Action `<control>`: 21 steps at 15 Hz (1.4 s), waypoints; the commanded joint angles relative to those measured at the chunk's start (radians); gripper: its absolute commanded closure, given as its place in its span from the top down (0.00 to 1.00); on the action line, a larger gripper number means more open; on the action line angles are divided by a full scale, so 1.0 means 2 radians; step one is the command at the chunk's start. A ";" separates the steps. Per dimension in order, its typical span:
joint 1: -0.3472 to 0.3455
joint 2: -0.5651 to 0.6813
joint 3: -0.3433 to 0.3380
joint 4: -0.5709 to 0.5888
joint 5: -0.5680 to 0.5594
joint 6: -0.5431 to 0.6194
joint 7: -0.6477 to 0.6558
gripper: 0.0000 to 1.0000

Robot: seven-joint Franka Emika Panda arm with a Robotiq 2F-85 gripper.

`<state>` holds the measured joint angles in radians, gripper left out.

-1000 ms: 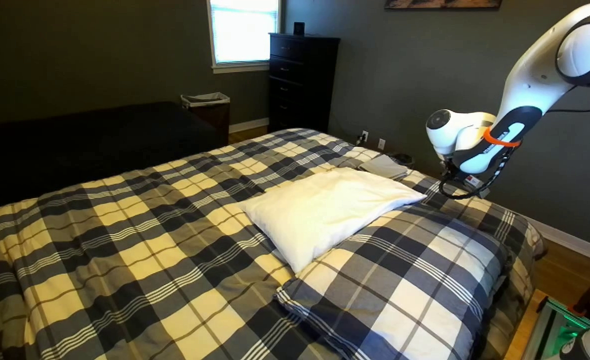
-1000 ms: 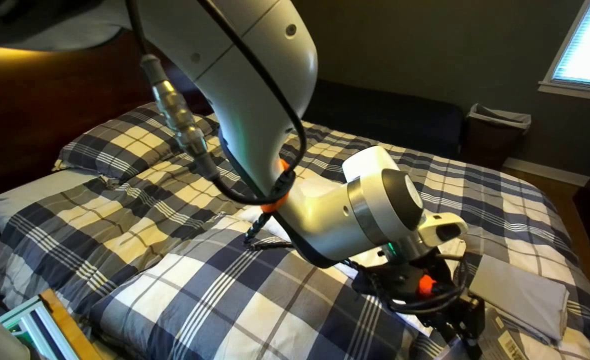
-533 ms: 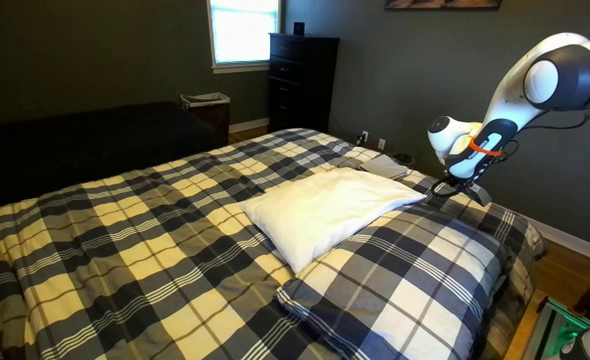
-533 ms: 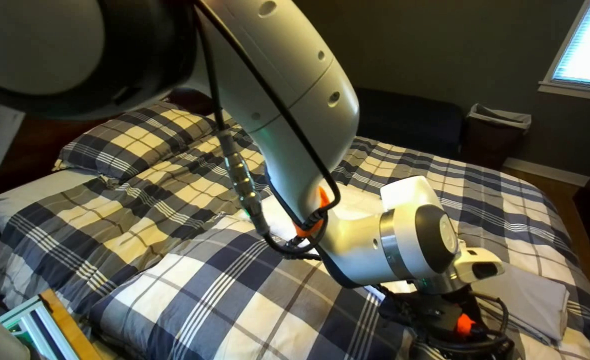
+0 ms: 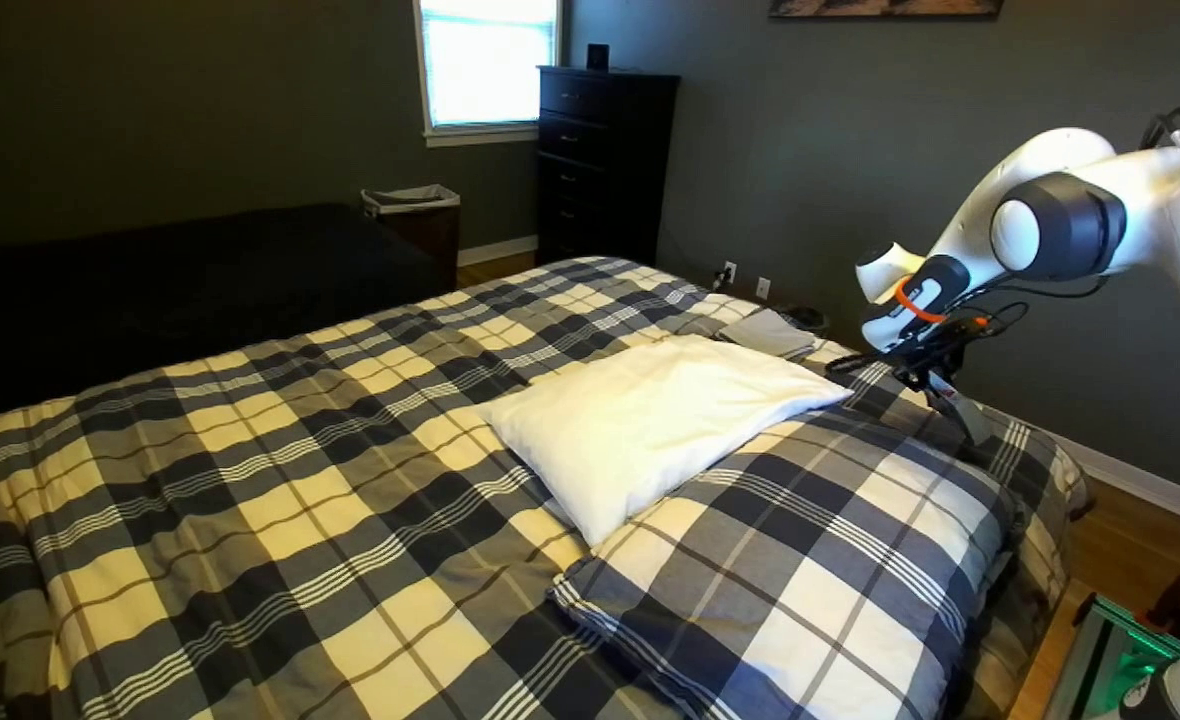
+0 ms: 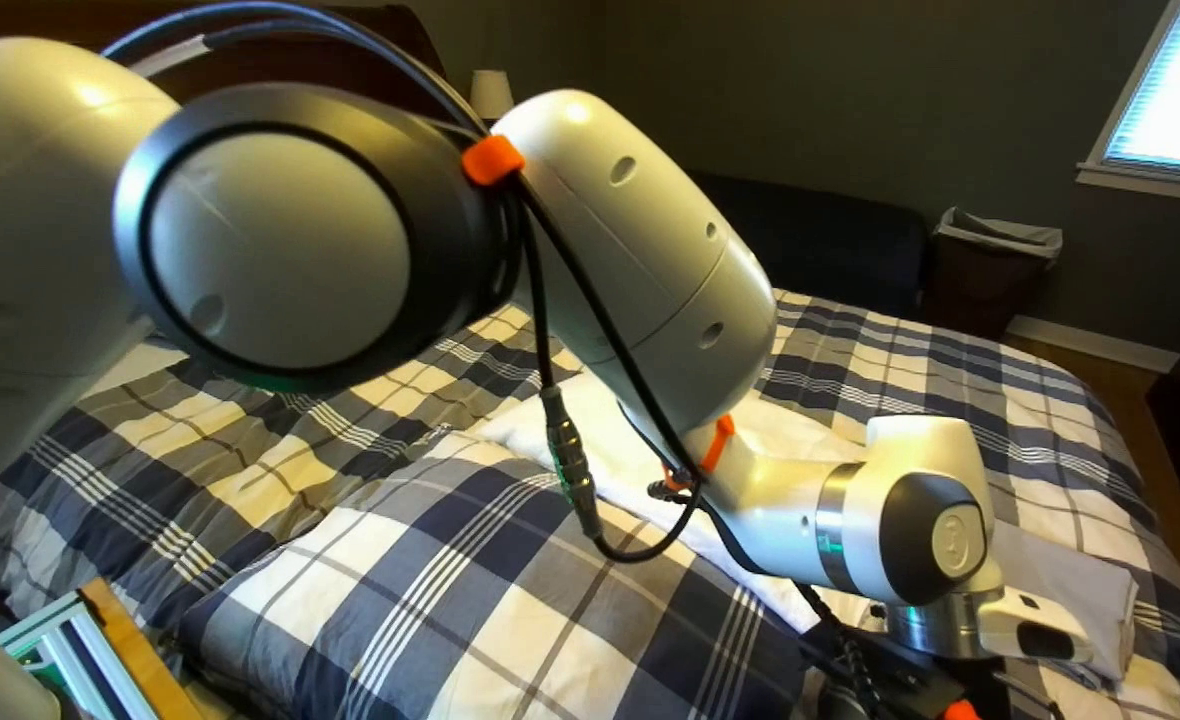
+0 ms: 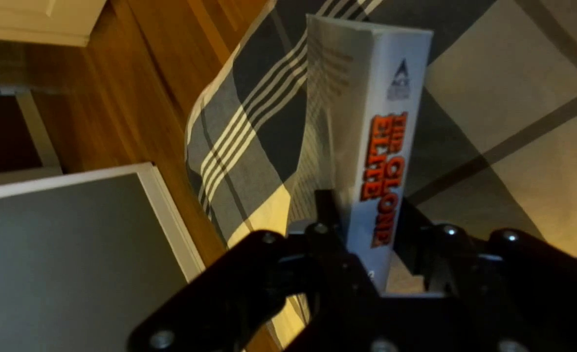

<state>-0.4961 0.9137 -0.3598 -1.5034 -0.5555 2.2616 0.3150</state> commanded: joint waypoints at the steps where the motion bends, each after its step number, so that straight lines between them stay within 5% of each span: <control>1: 0.004 0.065 -0.025 0.089 0.066 -0.054 -0.007 0.08; 5: -0.004 0.104 -0.031 0.148 0.109 -0.085 -0.004 0.08; 6: -0.007 0.111 -0.030 0.159 0.119 -0.092 -0.005 0.56; 10: -0.010 0.114 -0.027 0.188 0.148 -0.108 -0.006 0.77; 13: -0.003 0.061 -0.010 0.147 0.147 -0.087 -0.005 0.99; 21: 0.024 -0.106 0.078 -0.012 0.188 -0.015 -0.046 1.00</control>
<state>-0.4632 0.8473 -0.2705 -1.3339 -0.2262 2.1368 0.2643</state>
